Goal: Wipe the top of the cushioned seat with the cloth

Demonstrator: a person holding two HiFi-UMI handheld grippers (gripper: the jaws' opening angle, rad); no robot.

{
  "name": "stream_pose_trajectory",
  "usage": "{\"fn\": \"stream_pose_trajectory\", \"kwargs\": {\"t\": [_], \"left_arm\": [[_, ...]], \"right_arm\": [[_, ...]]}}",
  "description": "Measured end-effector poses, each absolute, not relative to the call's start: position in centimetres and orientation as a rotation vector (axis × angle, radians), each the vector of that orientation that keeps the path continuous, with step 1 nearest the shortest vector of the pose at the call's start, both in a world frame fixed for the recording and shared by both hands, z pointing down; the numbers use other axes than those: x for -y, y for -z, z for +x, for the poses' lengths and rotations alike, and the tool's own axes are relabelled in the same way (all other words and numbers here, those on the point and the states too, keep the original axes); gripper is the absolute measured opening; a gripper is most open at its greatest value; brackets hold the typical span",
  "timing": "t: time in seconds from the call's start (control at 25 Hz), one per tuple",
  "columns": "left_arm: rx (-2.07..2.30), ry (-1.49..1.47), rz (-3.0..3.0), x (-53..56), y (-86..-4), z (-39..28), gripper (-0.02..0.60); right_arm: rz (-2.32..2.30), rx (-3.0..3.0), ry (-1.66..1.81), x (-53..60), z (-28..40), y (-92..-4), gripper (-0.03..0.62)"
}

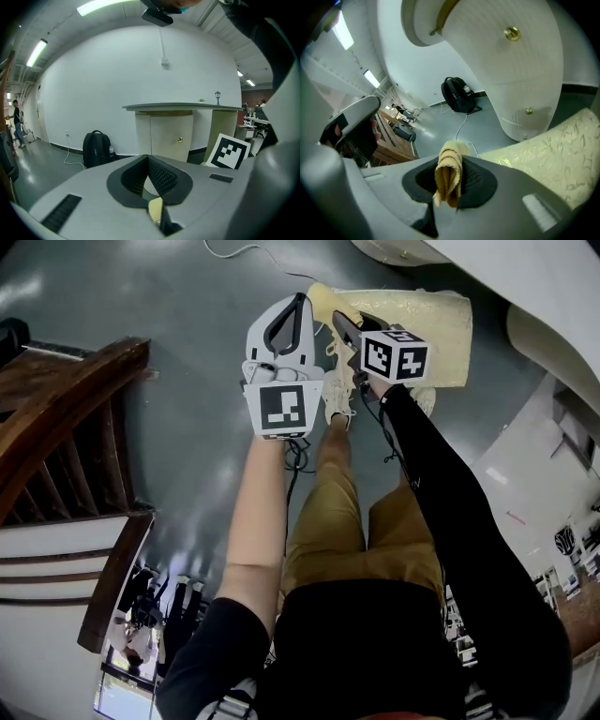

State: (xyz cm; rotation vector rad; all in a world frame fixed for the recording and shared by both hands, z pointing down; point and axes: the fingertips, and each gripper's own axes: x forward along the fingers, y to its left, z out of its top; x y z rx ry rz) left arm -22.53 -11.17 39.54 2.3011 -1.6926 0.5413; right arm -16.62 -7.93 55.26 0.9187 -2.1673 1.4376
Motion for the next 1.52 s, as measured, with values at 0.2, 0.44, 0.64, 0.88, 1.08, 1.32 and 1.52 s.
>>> {"fn": "stream_pose_trajectory", "kwargs": {"t": [0.2, 0.44, 0.64, 0.88, 1.08, 1.32, 1.52], "left_arm": [[1.684, -0.537, 2.292, 11.7, -41.2, -21.4, 0.006], [1.681, -0.527, 2.283, 12.2, -41.5, -19.9, 0.006], [1.655, -0.538, 2.296, 13.0, -41.8, -17.2, 0.006], [1.621, -0.578, 2.323, 14.1, -42.0, -12.6, 0.006], [1.606, -0.580, 2.338, 14.9, -41.6, -9.4, 0.006], [1.578, -0.572, 2.372, 16.0, -41.0, -5.0, 0.006], [1.574, -0.565, 2.380, 16.2, -40.8, -2.9, 0.006]], "right_arm": [[0.976, 2.031, -1.420, 7.6, -14.2, -59.0, 0.061], [1.071, 1.970, -1.359, 8.7, -10.0, -60.1, 0.061], [1.140, 1.950, -1.305, 10.5, -5.2, -60.4, 0.061], [1.255, 1.904, -1.281, 12.8, 2.5, -60.6, 0.061], [1.327, 1.869, -1.254, 14.1, 8.0, -60.5, 0.061], [1.413, 1.807, -1.225, 15.3, 14.7, -60.9, 0.061], [1.525, 1.707, -1.166, 15.7, 20.3, -61.2, 0.061]]}}
